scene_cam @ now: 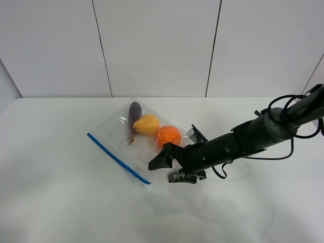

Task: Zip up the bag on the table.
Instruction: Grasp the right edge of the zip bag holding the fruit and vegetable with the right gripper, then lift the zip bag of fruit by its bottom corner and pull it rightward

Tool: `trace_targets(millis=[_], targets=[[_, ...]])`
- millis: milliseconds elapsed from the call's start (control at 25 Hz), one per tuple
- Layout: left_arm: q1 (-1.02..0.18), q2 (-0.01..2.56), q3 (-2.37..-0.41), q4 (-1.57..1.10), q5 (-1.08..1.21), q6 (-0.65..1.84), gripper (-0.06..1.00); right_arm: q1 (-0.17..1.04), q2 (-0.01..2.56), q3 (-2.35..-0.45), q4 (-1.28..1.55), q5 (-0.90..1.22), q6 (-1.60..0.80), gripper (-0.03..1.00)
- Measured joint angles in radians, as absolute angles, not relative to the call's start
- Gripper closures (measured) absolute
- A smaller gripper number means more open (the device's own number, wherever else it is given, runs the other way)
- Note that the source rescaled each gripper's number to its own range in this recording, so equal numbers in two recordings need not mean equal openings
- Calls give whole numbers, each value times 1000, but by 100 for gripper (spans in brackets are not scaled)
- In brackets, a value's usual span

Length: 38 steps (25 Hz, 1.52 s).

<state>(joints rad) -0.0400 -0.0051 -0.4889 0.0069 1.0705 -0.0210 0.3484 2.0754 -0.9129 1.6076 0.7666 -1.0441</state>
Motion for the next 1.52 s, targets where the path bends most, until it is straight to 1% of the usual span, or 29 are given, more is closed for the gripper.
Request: trace_targets(millis=[160, 440, 600, 680, 880, 1080, 1160, 1280, 1360, 1400, 1440, 1520], targets=[[-40, -5, -489, 7, 1070, -21, -6, 362, 2122, -963, 1611, 768, -1031, 12], [-40, -5, -489, 7, 1070, -21, -6, 441, 2154, -1014, 1612, 764, -1017, 16], [-40, -5, -489, 7, 1070, -21, -6, 453, 2159, -1018, 1611, 745, -1002, 17], [-40, -5, -489, 7, 1070, -21, -6, 453, 2159, -1018, 1607, 740, -987, 20], [-40, -5, -489, 6, 1070, -21, -6, 453, 2159, -1018, 1588, 737, -965, 38], [-40, -5, -489, 6, 1070, -21, -6, 453, 2159, -1018, 1581, 736, -953, 48], [-40, -5, -489, 6, 1070, -21, -6, 453, 2159, -1018, 1574, 736, -941, 54], [-40, -5, -489, 6, 1070, -21, -6, 453, 2159, -1018, 1563, 735, -936, 72], [-40, -5, -489, 6, 1070, -21, -6, 453, 2159, -1018, 1561, 734, -936, 88], [-40, -5, -489, 6, 1070, -21, -6, 453, 2159, -1018, 1561, 734, -936, 93], [-40, -5, -489, 6, 1070, -21, -6, 453, 2159, -1018, 1559, 734, -936, 96], [-40, -5, -489, 6, 1070, -21, -6, 453, 2159, -1018, 1554, 731, -938, 97]])
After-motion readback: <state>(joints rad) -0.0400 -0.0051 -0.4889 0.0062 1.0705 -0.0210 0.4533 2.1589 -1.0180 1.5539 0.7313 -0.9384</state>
